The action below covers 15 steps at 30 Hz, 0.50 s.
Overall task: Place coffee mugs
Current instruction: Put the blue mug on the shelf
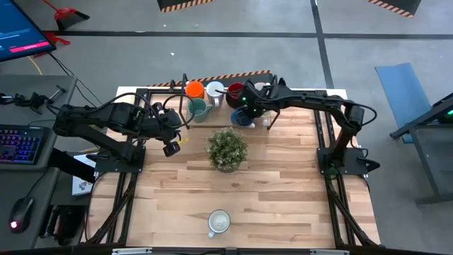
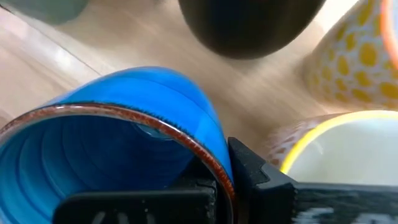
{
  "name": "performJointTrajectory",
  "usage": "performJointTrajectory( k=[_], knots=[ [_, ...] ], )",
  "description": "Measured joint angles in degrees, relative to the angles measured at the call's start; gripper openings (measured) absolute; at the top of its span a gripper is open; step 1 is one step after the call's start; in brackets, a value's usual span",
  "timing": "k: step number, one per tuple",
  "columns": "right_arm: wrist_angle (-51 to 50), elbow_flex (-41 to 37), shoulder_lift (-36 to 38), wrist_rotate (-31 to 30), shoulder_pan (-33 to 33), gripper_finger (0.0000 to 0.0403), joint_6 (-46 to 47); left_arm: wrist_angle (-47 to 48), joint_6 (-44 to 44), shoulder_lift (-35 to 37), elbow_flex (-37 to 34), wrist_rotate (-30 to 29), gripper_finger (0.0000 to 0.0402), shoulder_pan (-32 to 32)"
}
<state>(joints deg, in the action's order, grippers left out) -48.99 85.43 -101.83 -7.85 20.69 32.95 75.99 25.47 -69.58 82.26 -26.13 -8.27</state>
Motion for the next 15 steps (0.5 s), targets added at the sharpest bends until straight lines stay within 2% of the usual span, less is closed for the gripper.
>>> performJointTrajectory(
  k=[6,15],
  knots=[
    [0.4,0.0,-1.8,0.2,0.0,0.0,-1.0,0.0,0.0,0.0,0.0,0.0,0.0049,0.0],
    [0.4,0.0,-1.8,-3.1,0.2,0.0,-1.0,0.0,0.0,0.0,0.0,0.0,0.0049,0.0]
  ],
)
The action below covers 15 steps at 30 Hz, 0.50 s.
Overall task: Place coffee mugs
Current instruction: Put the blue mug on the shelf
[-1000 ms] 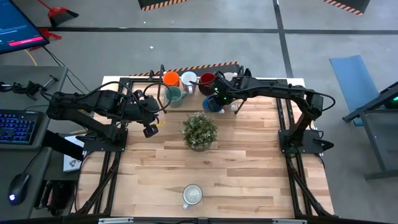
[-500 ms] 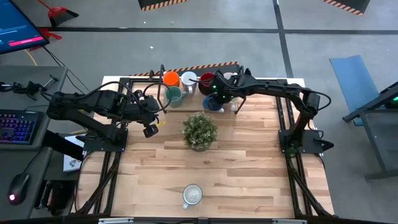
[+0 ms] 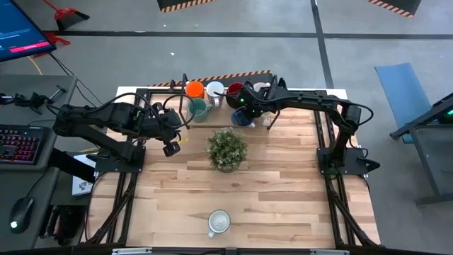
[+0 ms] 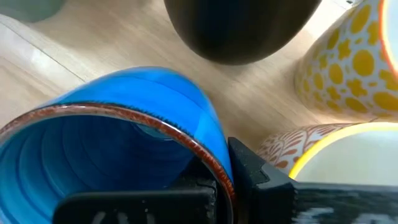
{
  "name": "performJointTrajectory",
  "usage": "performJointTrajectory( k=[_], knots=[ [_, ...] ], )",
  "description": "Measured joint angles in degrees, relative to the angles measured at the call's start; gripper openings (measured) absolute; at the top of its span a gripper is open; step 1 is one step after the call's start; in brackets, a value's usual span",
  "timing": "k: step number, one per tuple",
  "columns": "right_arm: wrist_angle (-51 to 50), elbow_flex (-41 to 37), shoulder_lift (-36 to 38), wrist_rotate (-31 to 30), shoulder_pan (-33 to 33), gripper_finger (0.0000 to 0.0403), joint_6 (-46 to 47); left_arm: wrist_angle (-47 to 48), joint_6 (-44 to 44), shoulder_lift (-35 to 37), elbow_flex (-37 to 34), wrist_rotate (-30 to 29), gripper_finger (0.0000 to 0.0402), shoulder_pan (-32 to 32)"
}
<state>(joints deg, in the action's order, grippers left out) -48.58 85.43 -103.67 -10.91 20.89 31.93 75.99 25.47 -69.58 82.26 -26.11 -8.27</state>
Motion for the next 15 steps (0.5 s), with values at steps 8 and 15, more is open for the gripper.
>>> performJointTrajectory(
  k=[8,15],
  knots=[
    [0.3,0.0,0.0,0.0,0.9,0.0,0.1,0.0,0.0,0.0,0.0,0.0,0.0049,0.0],
    [3.0,0.0,0.0,1.5,0.9,0.0,-0.9,0.0,0.0,0.0,0.0,0.0,0.0049,0.0]
  ],
)
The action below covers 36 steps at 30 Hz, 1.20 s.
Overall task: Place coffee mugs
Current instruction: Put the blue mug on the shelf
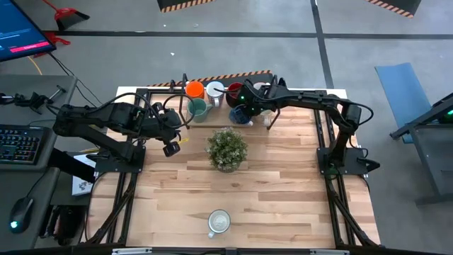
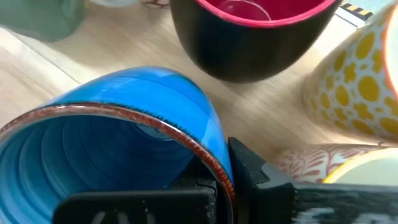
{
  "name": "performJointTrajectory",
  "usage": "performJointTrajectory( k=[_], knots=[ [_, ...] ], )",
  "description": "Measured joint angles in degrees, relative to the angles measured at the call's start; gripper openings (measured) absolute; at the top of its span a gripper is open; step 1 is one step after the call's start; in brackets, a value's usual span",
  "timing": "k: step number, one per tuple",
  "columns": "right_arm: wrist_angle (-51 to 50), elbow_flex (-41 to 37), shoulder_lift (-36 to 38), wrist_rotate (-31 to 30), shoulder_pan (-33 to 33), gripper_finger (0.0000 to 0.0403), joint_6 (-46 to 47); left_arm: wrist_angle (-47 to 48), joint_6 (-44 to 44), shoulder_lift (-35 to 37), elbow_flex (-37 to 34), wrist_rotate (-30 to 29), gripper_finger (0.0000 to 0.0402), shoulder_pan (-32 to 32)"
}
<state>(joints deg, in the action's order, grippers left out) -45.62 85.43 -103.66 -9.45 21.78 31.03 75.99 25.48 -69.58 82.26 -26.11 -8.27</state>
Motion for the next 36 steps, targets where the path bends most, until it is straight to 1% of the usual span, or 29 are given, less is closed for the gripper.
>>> performJointTrajectory(
  k=[23,36],
  knots=[
    [-0.9,0.0,0.0,0.0,0.0,0.0,0.0,0.0,0.1,0.0,0.0,0.0,0.0049,0.0],
    [-1.5,0.1,-2.0,-0.9,0.1,0.0,-0.4,0.0,0.1,0.0,0.0,0.0,0.0049,0.0]
  ],
)
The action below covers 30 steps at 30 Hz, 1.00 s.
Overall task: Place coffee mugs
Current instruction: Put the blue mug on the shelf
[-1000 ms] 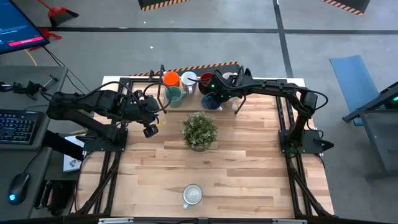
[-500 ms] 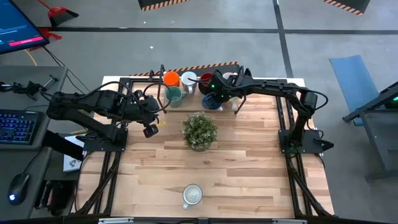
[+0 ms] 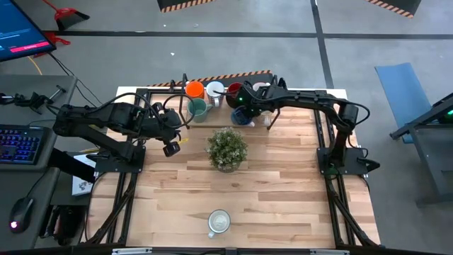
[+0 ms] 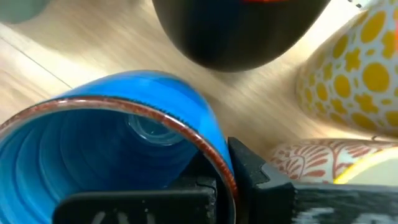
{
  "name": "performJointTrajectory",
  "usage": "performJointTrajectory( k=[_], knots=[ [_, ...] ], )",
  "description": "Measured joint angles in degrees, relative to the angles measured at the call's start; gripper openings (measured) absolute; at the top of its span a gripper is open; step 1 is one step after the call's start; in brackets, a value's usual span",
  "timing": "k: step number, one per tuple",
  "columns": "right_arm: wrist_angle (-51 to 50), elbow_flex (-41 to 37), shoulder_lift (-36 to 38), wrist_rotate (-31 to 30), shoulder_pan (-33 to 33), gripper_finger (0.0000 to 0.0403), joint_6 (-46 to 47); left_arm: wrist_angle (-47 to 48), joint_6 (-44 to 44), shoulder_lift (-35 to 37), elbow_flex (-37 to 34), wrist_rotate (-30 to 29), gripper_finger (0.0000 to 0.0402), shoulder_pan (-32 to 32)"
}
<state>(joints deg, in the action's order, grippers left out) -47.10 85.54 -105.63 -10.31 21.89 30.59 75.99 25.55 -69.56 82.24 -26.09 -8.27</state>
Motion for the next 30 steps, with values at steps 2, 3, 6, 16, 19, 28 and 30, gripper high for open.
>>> performJointTrajectory(
  k=[2,3,6,16,19,28,30],
  knots=[
    [0.8,0.0,-0.1,-0.2,0.0,0.0,0.0,0.0,0.0,0.0,0.0,0.0,0.0049,0.0],
    [1.4,0.0,-0.1,-0.3,0.0,0.0,0.0,0.0,0.0,0.0,0.0,0.0,0.0049,0.0],
    [1.4,0.0,-0.1,0.1,0.3,0.0,0.0,0.0,0.0,0.0,0.0,0.0,0.0049,0.0],
    [1.5,0.0,-0.1,-0.7,0.6,0.0,-0.6,0.0,0.0,0.0,0.0,0.0,0.0049,0.0],
    [1.5,0.0,-0.1,-0.8,0.6,0.0,-0.6,0.0,0.0,0.0,0.0,0.0,0.0049,0.0],
    [1.5,-0.1,-0.1,-1.7,0.6,0.0,-1.1,0.0,0.0,0.0,0.0,0.0,0.0049,0.0],
    [1.7,-0.1,-0.1,-1.7,0.6,0.0,-2.2,0.0,0.0,0.0,0.0,0.0,0.0049,0.0]
  ],
)
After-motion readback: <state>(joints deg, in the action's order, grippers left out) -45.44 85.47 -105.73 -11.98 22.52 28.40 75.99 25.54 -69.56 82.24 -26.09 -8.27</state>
